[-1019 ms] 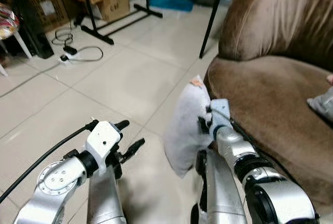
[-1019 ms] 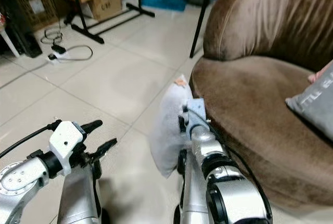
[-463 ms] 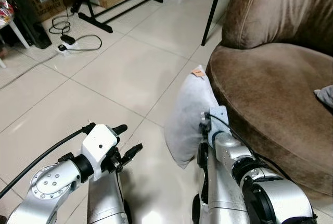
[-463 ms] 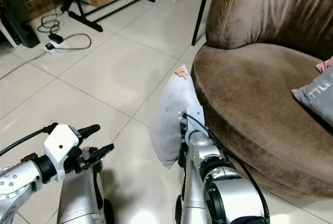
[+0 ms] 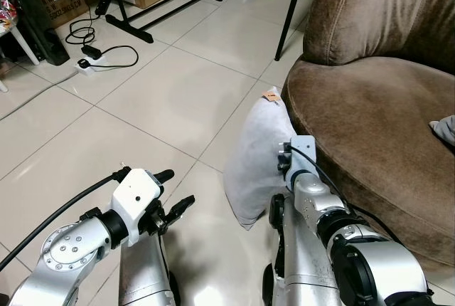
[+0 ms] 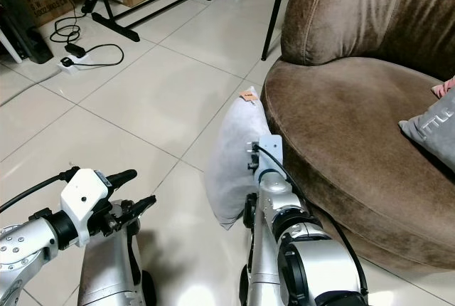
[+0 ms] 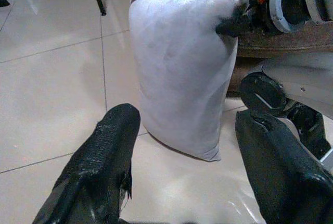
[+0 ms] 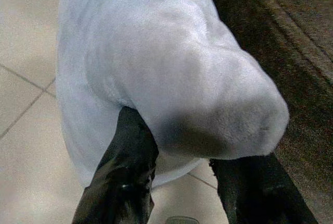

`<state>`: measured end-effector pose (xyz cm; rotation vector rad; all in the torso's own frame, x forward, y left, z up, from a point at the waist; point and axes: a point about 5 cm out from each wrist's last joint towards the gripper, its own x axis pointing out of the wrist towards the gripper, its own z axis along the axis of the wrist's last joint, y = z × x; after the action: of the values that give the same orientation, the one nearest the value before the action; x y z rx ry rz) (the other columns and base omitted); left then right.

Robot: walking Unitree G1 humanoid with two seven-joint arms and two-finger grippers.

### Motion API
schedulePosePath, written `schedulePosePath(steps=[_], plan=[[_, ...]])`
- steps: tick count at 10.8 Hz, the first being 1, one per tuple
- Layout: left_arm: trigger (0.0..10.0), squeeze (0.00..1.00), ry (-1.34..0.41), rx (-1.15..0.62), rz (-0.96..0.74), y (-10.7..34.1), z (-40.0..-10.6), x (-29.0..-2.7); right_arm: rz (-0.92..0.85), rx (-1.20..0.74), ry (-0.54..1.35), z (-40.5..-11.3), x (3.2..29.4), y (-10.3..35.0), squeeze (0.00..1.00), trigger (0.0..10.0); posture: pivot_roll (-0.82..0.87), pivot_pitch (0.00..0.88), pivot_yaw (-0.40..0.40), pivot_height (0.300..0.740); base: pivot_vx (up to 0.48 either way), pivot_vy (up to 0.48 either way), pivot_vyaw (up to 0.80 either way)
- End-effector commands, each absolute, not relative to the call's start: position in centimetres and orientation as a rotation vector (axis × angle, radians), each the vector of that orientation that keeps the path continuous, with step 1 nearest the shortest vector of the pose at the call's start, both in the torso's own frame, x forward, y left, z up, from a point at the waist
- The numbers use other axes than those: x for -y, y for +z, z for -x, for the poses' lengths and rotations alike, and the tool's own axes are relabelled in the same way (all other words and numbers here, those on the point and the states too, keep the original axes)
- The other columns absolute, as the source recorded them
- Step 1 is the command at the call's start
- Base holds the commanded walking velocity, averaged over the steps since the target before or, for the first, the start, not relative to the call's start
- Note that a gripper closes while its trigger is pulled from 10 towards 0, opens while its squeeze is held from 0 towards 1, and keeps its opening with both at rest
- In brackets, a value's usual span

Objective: Move the pillow to the sofa from floor

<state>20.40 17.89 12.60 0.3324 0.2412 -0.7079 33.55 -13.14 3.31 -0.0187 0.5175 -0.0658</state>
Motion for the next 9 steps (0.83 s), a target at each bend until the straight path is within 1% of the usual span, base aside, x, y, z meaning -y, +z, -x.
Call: schedulePosePath(steps=[1, 2, 3, 4, 6, 7, 8, 9], plan=[[10.0, 0.00, -0.719, -0.236, -0.337, 12.9, -20.3, -17.8, -0.008, -0.469, -0.087, -34.2, 13.4, 4.2, 0.00, 3.3, -0.02, 0.115, -0.020, 0.440, 0.000, 0.000, 0.00], [10.0, 0.00, -0.719, -0.236, -0.337, 12.9, -20.3, -17.8, -0.020, -0.462, -0.094, -34.3, 13.4, 4.3, 0.00, 2.9, -0.02, 0.114, -0.020, 0.440, 0.000, 0.000, 0.00], [10.0, 0.00, -0.720, -0.236, -0.339, 12.9, -20.4, -17.8, -0.035, -0.455, -0.097, -34.3, 13.5, 4.4, 0.00, 0.7, -0.02, 0.112, -0.018, 0.440, 0.000, 0.000, 0.00], [10.0, 0.00, -0.721, -0.236, -0.339, 12.9, -20.4, -17.8, -0.040, -0.450, -0.092, -34.3, 13.4, 4.4, 0.00, 0.0, -0.02, 0.111, -0.019, 0.440, 0.000, 0.000, 0.00], [10.0, 0.00, -0.718, -0.236, -0.337, 12.7, -20.6, -17.7, -0.078, -0.428, -0.042, -34.4, 12.8, 4.6, 0.00, 0.0, -0.02, 0.090, -0.022, 0.440, 0.000, 0.000, 0.00], [10.0, 0.00, -0.698, -0.233, -0.334, 12.6, -20.7, -17.7, -0.116, -0.403, 0.023, -34.3, 11.9, 4.7, 0.00, 0.0, -0.02, 0.063, -0.031, 0.440, 0.000, 0.000, 0.00], [10.0, 0.00, -0.677, -0.228, -0.329, 12.6, -20.7, -17.8, -0.133, -0.376, 0.104, -34.1, 11.1, 4.7, 0.00, 0.0, -0.02, 0.049, -0.033, 0.440, 0.000, 0.000, 0.00], [10.0, 0.00, -0.650, -0.218, -0.324, 12.6, -20.8, -17.9, -0.137, -0.349, 0.179, -33.9, 10.3, 4.7, 0.00, 0.0, -0.02, 0.015, -0.038, 0.440, 0.000, 0.000, 0.00]])
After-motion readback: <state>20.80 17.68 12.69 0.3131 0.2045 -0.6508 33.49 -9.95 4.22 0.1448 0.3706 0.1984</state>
